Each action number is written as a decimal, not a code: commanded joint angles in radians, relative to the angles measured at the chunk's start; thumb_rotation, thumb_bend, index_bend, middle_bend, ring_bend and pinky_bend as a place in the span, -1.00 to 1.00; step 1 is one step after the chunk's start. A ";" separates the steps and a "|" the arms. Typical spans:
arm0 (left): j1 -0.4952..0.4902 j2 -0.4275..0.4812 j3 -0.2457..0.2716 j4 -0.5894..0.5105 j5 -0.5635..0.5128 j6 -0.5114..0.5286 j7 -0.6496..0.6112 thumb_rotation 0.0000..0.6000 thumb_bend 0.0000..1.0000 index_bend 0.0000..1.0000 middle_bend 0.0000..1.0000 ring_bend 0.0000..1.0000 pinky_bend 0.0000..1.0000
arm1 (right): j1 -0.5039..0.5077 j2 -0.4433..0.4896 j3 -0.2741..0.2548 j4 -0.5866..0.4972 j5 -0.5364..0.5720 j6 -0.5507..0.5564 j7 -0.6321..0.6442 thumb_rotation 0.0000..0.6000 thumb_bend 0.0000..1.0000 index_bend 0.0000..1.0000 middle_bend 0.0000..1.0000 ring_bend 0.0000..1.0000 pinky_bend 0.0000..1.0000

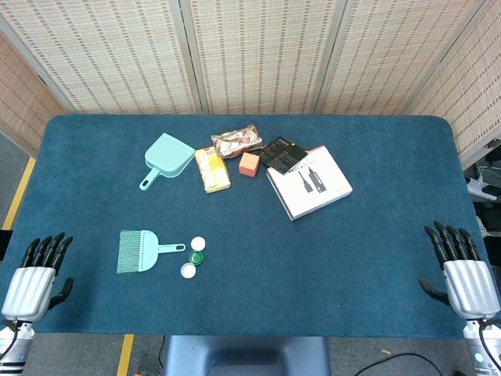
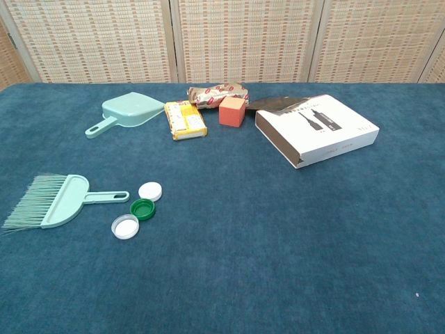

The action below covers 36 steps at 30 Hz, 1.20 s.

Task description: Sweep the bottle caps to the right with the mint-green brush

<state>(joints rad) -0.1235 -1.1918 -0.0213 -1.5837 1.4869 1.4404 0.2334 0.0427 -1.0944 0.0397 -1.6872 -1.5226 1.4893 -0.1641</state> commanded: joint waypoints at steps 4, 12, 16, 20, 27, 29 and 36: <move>-0.018 -0.019 0.002 0.022 0.013 -0.023 -0.005 1.00 -0.19 -1.00 -1.00 -1.00 -0.89 | 0.000 -0.002 0.000 0.003 -0.004 0.004 0.000 1.00 -0.70 -1.00 -1.00 -1.00 -1.00; -0.099 -0.135 -0.009 0.095 0.056 -0.105 -0.035 1.00 -0.19 -0.91 -0.98 -0.68 -0.33 | 0.011 -0.045 0.017 0.050 -0.025 0.029 0.014 1.00 -0.70 -1.00 -1.00 -1.00 -1.00; -0.151 -0.188 -0.022 0.101 0.059 -0.163 -0.027 1.00 -0.19 -0.80 -0.84 -0.28 0.02 | 0.019 -0.071 0.029 0.073 -0.025 0.035 0.011 1.00 -0.70 -1.00 -1.00 -1.00 -1.00; -0.213 -0.256 -0.062 0.102 -0.001 -0.249 0.032 1.00 -0.21 -0.72 -0.75 -0.06 0.22 | 0.023 -0.082 0.037 0.085 -0.013 0.034 0.003 1.00 -0.70 -1.00 -1.00 -1.00 -1.00; -0.293 -0.347 -0.110 0.137 -0.120 -0.360 0.139 1.00 -0.32 -0.64 -0.64 0.05 0.35 | 0.035 -0.083 0.049 0.084 0.028 0.002 -0.012 1.00 -0.70 -1.00 -1.00 -1.00 -1.00; -0.310 -0.374 -0.123 0.149 -0.154 -0.372 0.177 1.00 -0.33 -0.60 -0.60 0.08 0.38 | 0.037 -0.081 0.048 0.081 0.034 -0.005 -0.014 1.00 -0.70 -1.00 -1.00 -1.00 -1.00; -0.338 -0.436 -0.124 0.181 -0.215 -0.368 0.292 1.00 -0.35 -0.49 -0.48 0.11 0.42 | 0.032 -0.065 0.041 0.066 0.036 -0.006 -0.005 1.00 -0.70 -1.00 -1.00 -1.00 -1.00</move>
<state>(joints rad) -0.4518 -1.6116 -0.1456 -1.4139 1.2871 1.0722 0.5024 0.0758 -1.1599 0.0818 -1.6199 -1.4860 1.4828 -0.1705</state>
